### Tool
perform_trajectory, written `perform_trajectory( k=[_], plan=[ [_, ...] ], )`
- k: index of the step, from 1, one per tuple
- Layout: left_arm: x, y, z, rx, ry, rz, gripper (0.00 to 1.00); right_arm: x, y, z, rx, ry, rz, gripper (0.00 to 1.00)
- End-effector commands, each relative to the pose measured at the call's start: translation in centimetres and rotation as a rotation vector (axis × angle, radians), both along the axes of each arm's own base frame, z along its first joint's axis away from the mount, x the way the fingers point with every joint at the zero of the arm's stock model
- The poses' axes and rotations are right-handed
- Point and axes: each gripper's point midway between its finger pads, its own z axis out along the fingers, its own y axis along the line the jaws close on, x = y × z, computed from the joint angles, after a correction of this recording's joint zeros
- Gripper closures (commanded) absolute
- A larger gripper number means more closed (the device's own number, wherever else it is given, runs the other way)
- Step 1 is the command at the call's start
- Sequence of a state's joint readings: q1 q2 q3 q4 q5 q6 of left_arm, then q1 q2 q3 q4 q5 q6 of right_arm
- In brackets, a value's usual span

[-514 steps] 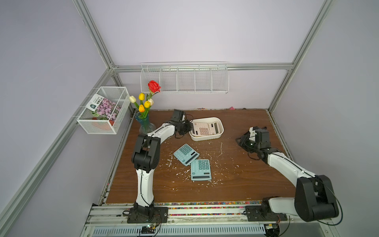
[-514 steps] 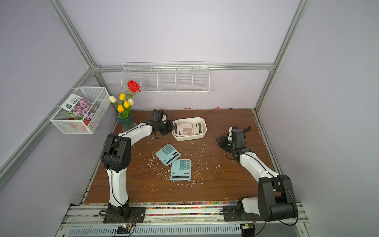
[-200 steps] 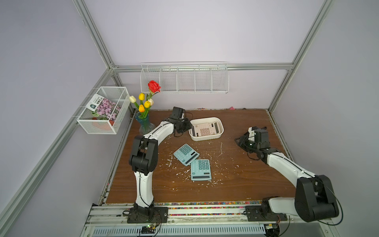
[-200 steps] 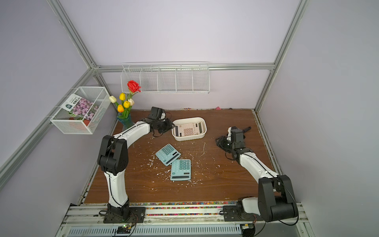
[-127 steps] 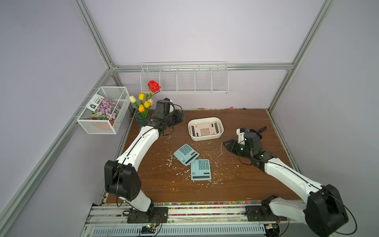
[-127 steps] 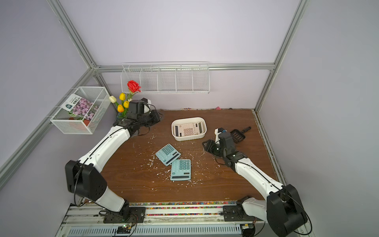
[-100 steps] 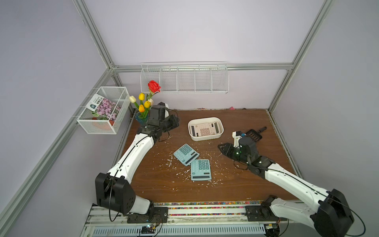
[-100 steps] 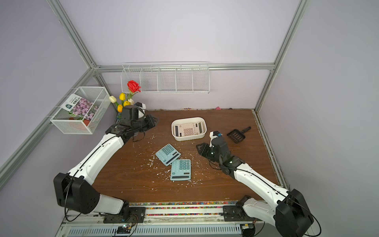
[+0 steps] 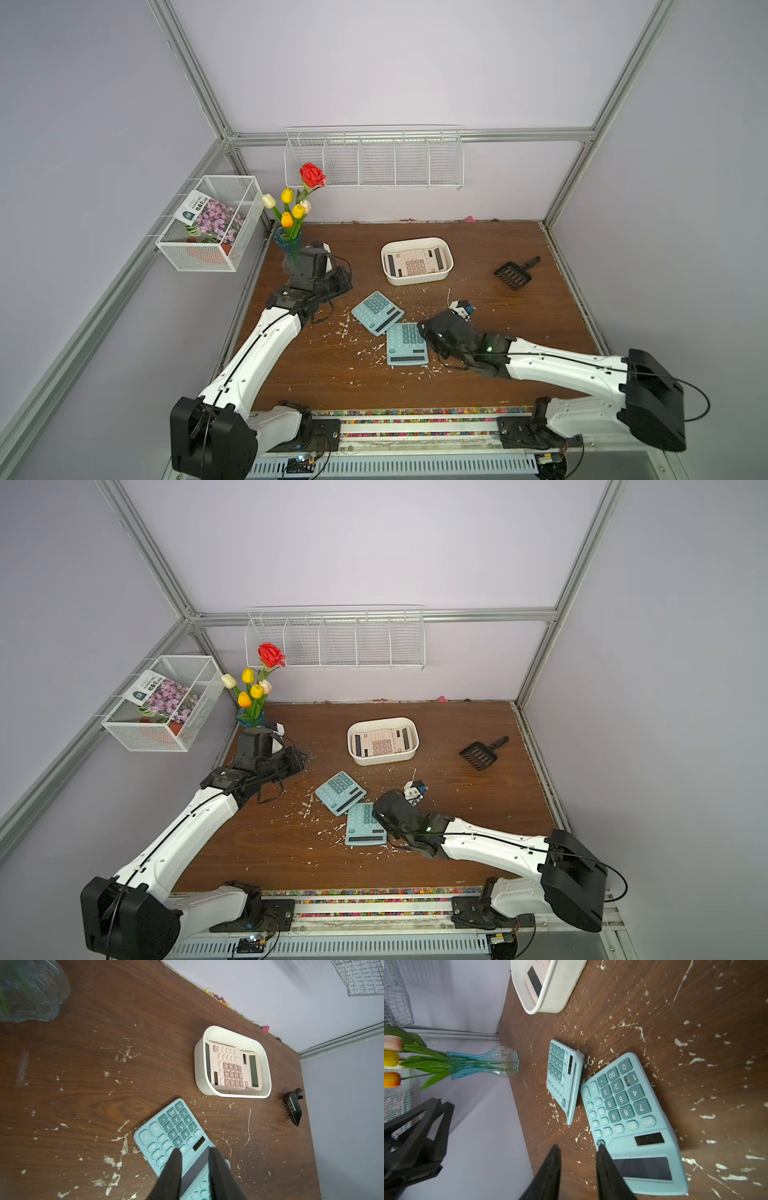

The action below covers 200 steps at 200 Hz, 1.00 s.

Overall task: Put the calculator in the storage box
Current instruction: Place the calculator in the storage box, then pick up the calculator at the center of the board.

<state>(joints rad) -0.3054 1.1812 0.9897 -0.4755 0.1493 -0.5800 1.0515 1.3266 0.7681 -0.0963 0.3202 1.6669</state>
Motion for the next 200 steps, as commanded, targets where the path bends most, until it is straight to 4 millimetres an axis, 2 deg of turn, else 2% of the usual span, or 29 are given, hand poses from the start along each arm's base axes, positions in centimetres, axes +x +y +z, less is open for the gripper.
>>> perform_trajectory(
  k=[1, 33, 57, 122, 200],
  plan=[
    [-0.7, 1.7, -0.7, 0.036, 0.013, 0.045, 0.67, 0.8, 0.8, -0.4, 0.021, 0.020, -0.083, 0.68],
    [-1.5, 3.1, -2.0, 0.032, 0.040, 0.078, 0.66, 0.7, 2.7, -2.1, 0.020, 0.071, -0.069, 0.68],
    [-1.7, 3.9, -2.2, 0.030, 0.038, 0.093, 0.65, 1.4, 3.3, -2.3, 0.019, 0.062, -0.089, 0.68],
    [-1.8, 4.5, -3.5, 0.025, 0.057, 0.103, 0.64, 2.6, 7.3, -4.1, 0.036, 0.110, -0.034, 0.68],
    [-1.8, 5.5, -4.1, 0.023, 0.064, 0.115, 0.63, 3.9, 8.5, -5.2, 0.014, 0.141, -0.026, 0.68]
  ],
)
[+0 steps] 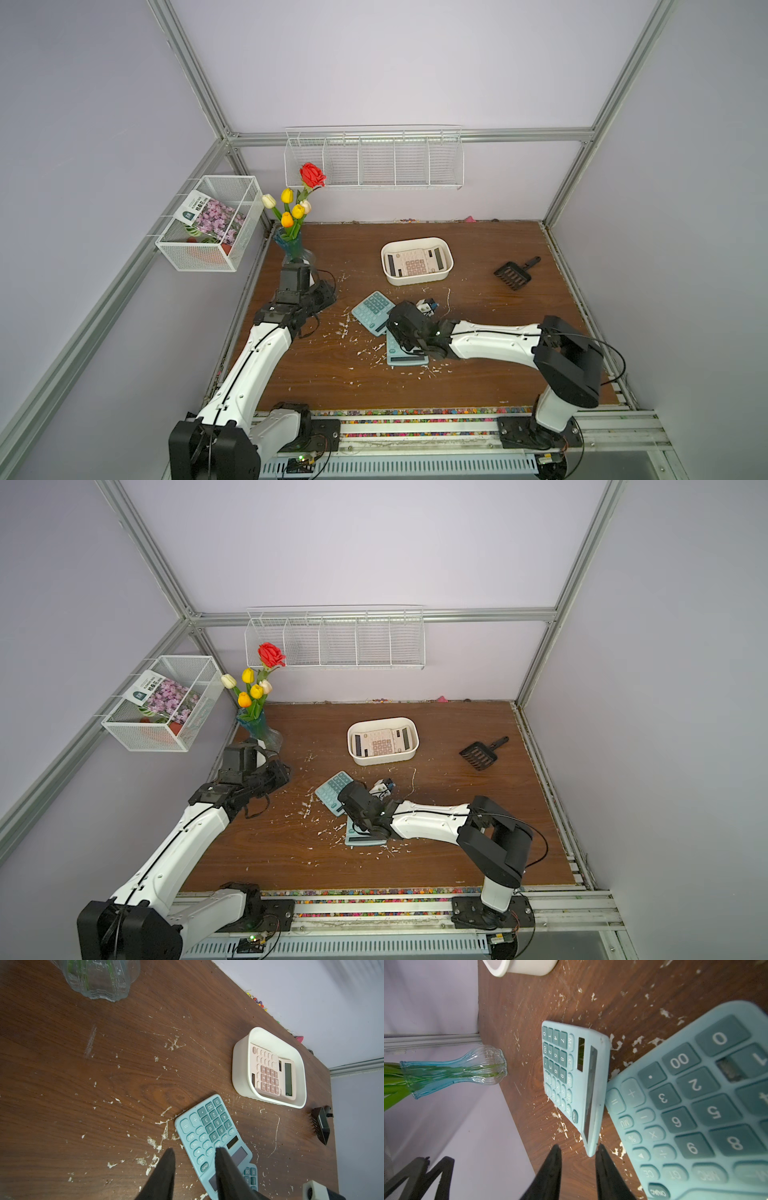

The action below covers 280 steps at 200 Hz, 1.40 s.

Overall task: Put the calculator in the storage box
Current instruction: Pick up the calculator at the center of the board.

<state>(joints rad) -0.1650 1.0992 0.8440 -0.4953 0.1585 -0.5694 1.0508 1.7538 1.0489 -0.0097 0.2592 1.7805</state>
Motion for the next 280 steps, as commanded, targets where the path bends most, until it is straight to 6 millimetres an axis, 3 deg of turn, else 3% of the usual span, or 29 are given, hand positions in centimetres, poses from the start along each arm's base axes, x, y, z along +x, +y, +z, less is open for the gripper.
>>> perform_trajectory(
  k=[1, 77, 171, 280],
  plan=[
    [0.0, 0.2, -0.1, 0.002, -0.014, -0.012, 0.63, 0.3, 0.3, -0.9, -0.020, 0.022, 0.008, 0.68],
    [0.0, 0.8, -1.1, -0.003, 0.003, -0.009, 0.63, 0.6, -0.5, -2.2, -0.058, 0.055, -0.002, 0.68],
    [0.3, 0.8, -1.7, -0.008, 0.015, -0.013, 0.63, 2.4, 0.2, -3.1, -0.027, 0.057, -0.006, 0.68],
    [0.4, 0.9, -2.1, -0.011, 0.023, -0.015, 0.63, 3.0, 1.2, -3.7, -0.009, 0.062, 0.008, 0.72]
  ],
)
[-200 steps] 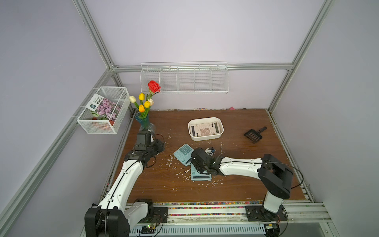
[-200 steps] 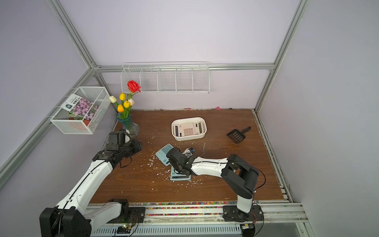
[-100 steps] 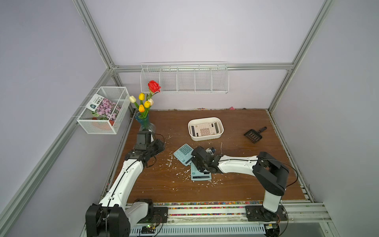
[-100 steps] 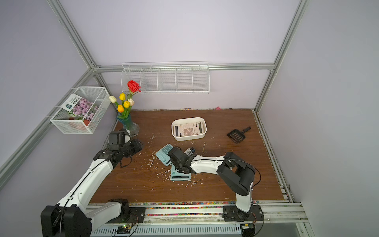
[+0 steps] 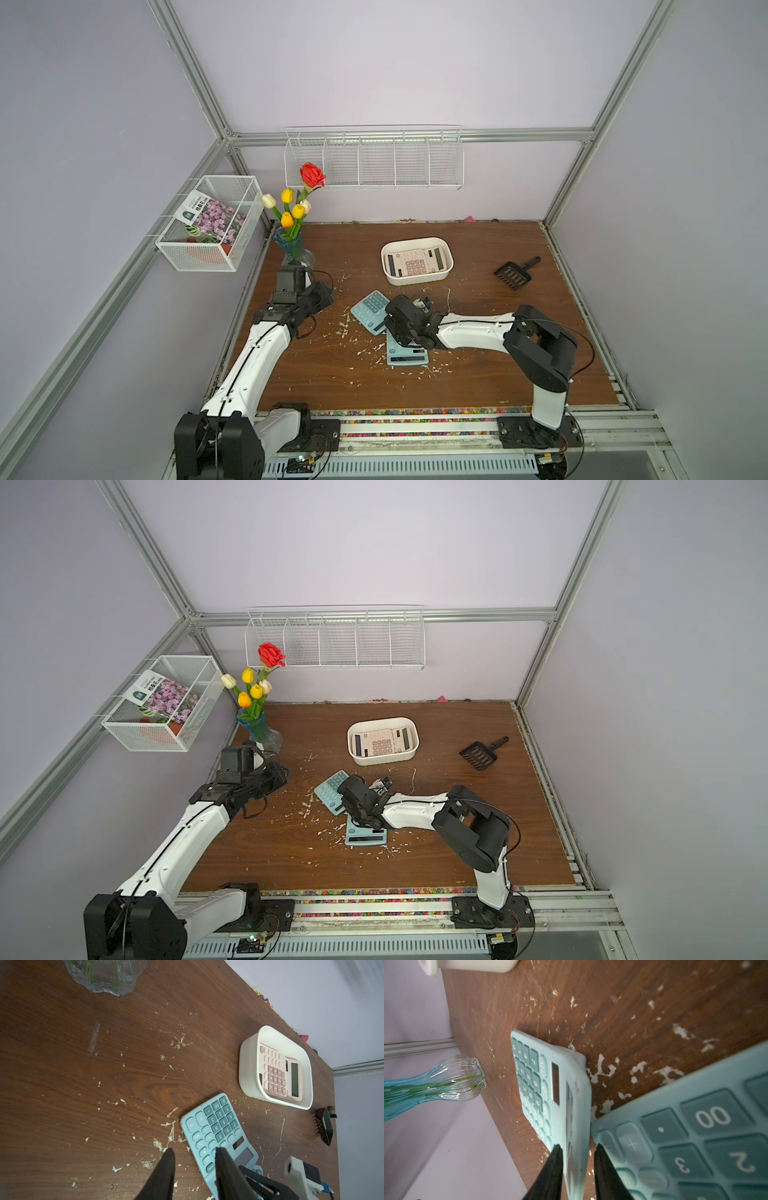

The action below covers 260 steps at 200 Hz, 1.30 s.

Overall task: Put the calculator in the storage box
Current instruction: Pick up the calculator at the center of the board.

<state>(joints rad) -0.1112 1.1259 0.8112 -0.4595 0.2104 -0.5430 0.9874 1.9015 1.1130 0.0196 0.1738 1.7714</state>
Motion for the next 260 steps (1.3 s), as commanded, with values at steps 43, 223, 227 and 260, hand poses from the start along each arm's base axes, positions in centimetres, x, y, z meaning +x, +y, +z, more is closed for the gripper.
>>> perform_trajectory(
  k=[43, 223, 227, 260],
  plan=[
    [0.2, 0.0, -0.7, 0.003, 0.003, -0.014, 0.63, 1.0, 0.6, 0.0, 0.010, -0.012, 0.005, 0.77],
    [0.6, -0.1, 0.8, 0.007, -0.020, -0.031, 0.64, -0.7, -2.0, 6.5, 0.006, -0.058, 0.392, 1.00],
    [0.6, -0.1, 0.9, 0.005, -0.021, -0.031, 0.64, -0.8, -2.3, 6.9, 0.004, -0.059, 0.412, 1.00],
    [0.9, -0.3, 1.2, 0.000, -0.026, -0.039, 0.64, -2.2, -5.0, 9.9, -0.019, -0.070, 0.591, 1.00]
  ],
)
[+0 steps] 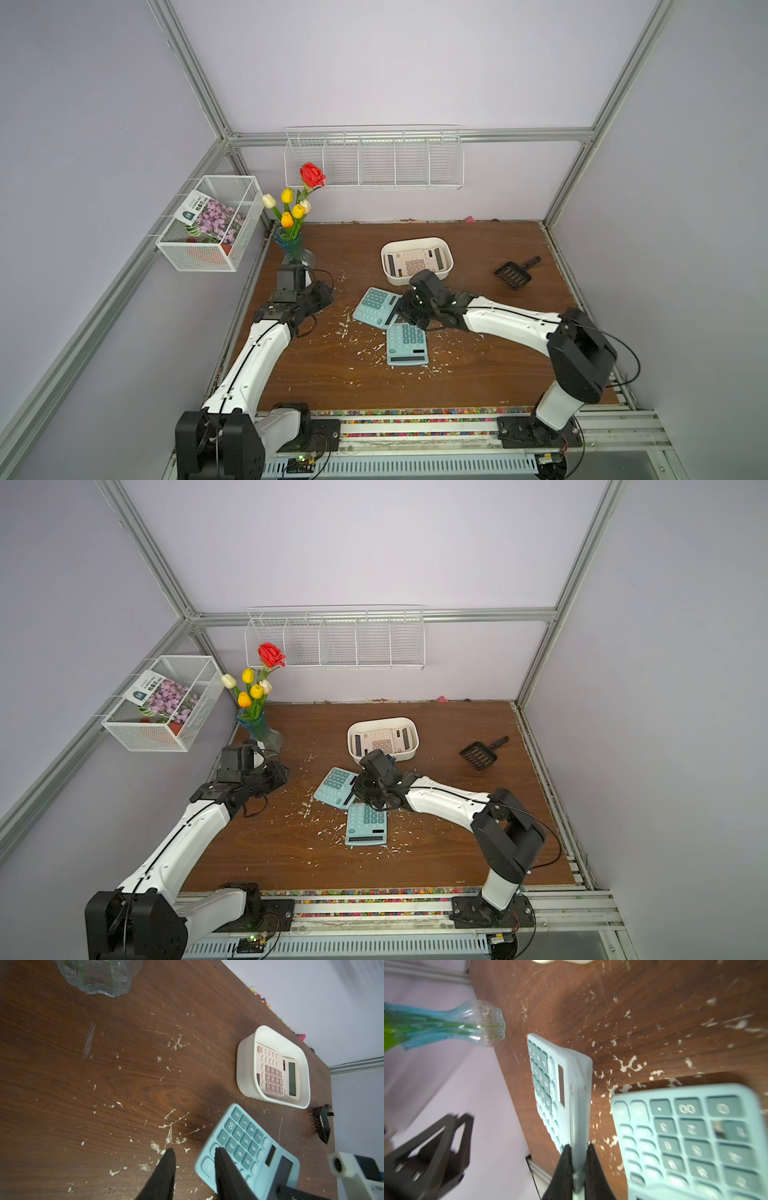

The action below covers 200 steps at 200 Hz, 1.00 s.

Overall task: Put the calculator in the storage box
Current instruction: Pick up the calculator at the center of the board.

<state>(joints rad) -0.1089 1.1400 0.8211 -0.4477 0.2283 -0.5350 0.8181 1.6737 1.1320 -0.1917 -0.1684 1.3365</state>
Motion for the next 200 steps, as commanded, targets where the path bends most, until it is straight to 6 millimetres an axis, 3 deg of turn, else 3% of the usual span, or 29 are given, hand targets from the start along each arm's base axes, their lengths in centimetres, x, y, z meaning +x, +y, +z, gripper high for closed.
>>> perform_trajectory(
  k=[1, 42, 89, 141, 200],
  plan=[
    [0.5, -0.1, 1.0, 0.007, -0.018, -0.022, 0.64, -2.2, -1.7, 2.4, -0.028, -0.017, 0.216, 1.00],
    [1.2, -1.1, 1.9, -0.034, -0.035, -0.061, 0.64, -2.7, -5.9, 6.2, -0.004, -0.074, 0.437, 1.00],
    [2.4, -3.2, 2.7, -0.130, -0.070, -0.142, 0.61, 2.5, -10.5, 10.4, -0.029, -0.218, 0.520, 1.00],
    [3.2, -4.6, 3.0, -0.138, -0.070, -0.184, 0.58, 8.8, -11.1, 9.9, -0.020, -0.198, 0.590, 1.00],
    [3.8, -5.6, 2.0, -0.150, -0.028, -0.204, 0.58, 12.5, -11.9, 8.9, -0.053, -0.155, 0.605, 1.00]
  ],
)
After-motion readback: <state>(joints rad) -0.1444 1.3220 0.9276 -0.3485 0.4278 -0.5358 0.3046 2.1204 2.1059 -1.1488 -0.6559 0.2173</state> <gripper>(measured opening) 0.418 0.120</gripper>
